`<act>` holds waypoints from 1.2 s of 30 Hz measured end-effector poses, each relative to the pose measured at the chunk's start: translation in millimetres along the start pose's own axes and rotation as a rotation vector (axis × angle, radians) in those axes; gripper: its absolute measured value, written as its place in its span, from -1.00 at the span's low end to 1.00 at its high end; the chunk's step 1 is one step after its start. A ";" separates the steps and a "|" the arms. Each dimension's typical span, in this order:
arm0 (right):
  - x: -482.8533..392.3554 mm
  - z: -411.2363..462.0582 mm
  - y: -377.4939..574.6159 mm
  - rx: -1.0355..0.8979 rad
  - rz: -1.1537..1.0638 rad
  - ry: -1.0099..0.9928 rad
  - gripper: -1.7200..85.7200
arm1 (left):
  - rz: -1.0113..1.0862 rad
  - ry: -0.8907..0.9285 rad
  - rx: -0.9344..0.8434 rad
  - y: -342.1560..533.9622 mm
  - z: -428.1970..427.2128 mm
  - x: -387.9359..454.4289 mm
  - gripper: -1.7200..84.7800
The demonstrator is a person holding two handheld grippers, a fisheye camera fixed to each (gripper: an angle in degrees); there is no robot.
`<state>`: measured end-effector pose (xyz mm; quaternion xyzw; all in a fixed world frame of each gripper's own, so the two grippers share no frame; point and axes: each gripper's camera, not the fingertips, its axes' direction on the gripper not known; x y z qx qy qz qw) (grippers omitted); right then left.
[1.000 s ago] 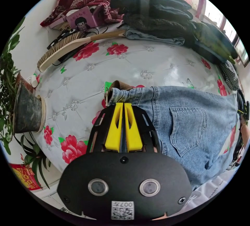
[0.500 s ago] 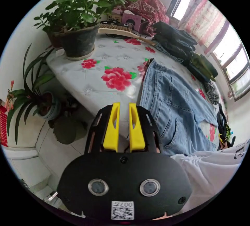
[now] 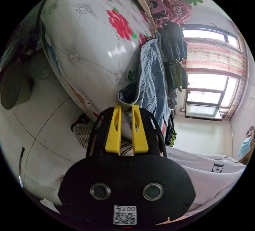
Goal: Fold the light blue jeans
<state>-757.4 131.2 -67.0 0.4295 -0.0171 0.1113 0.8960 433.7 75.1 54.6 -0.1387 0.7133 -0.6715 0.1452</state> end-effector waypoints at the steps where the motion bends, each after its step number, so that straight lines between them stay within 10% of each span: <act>1: 21.4 -1.7 7.3 0.010 0.061 0.009 -0.72 | 0.026 0.023 -0.029 -6.3 -4.2 -0.3 -0.88; 19: 146.7 27.5 -11.6 0.087 0.167 -0.497 -0.96 | 0.194 0.424 0.136 -32.9 -121.7 53.4 -0.96; 36: 73.9 -71.5 -85.6 0.232 0.056 -0.472 -0.96 | 0.071 0.510 0.349 -54.1 -142.9 90.3 -0.94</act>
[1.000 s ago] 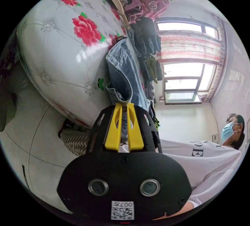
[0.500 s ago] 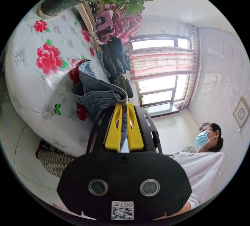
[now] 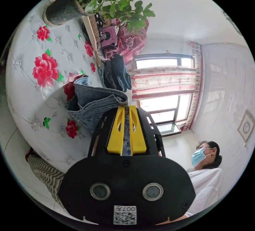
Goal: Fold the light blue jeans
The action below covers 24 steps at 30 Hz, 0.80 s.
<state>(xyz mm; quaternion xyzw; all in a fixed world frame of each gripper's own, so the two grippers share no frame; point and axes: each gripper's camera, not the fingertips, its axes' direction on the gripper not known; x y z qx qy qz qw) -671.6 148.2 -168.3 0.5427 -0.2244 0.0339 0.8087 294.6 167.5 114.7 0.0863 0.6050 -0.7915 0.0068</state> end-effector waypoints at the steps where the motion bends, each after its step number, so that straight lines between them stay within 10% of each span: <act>1: -17.3 11.8 -18.6 -0.009 -0.021 0.035 -0.96 | -0.016 -0.019 0.010 -8.6 13.3 2.9 -0.94; 11: -129.3 310.4 -206.0 -0.270 -0.246 0.223 -0.89 | -0.040 -0.253 -0.028 -147.1 251.9 -38.8 -0.79; 24: -185.8 405.3 41.5 -0.920 -0.917 -0.133 -0.78 | 0.365 -0.773 -0.305 -87.6 276.4 -29.4 -0.71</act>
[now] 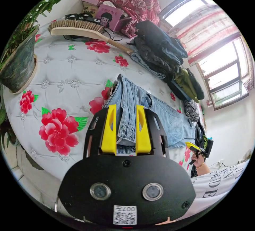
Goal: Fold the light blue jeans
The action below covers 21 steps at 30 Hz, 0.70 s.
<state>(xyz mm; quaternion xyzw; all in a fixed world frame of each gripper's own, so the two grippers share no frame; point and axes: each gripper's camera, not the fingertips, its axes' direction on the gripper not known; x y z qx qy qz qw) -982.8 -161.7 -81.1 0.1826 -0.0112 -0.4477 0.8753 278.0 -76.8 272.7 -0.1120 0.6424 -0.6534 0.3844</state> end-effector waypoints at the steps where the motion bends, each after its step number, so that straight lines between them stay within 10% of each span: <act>1: -4.5 14.7 -7.3 -0.046 -0.030 -0.004 -0.76 | 0.014 -0.011 -0.012 2.7 4.9 3.1 -0.70; 21: -3.2 24.3 -21.5 -0.133 -0.047 -0.134 -0.89 | -0.006 -0.052 -0.150 -24.3 89.0 22.0 -0.92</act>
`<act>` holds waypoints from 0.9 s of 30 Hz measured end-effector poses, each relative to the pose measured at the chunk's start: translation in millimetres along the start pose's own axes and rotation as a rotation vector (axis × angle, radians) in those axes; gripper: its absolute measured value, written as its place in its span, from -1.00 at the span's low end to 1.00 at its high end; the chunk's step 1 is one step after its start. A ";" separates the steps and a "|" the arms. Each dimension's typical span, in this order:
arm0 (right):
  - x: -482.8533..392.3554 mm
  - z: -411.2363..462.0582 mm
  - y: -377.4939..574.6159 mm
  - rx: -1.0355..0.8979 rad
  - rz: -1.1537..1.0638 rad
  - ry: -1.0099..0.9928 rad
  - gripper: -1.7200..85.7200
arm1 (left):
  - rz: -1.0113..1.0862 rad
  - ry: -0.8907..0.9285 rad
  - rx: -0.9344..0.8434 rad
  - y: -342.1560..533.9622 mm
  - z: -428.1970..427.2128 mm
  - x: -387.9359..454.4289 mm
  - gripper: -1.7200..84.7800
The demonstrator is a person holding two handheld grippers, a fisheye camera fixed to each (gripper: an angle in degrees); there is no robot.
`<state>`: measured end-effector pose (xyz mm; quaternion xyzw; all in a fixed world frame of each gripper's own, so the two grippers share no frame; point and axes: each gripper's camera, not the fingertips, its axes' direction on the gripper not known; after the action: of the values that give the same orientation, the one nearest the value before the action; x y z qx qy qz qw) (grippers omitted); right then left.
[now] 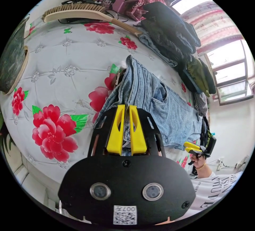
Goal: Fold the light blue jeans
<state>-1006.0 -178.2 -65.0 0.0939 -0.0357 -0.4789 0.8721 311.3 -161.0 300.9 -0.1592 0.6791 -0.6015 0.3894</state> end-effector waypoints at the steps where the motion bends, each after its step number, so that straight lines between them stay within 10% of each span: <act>1: -1.4 6.1 -10.3 -0.003 0.007 -0.043 -0.91 | 0.003 -0.005 -0.002 -1.5 1.7 2.3 -0.93; 27: -90.2 51.6 36.4 0.006 -0.018 0.021 -0.96 | 0.063 -0.096 -0.021 -22.8 20.4 59.3 -0.96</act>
<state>-1032.2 -89.9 -4.8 0.1017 -0.0273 -0.4856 0.8678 281.9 -220.8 302.9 -0.1703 0.6706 -0.5735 0.4385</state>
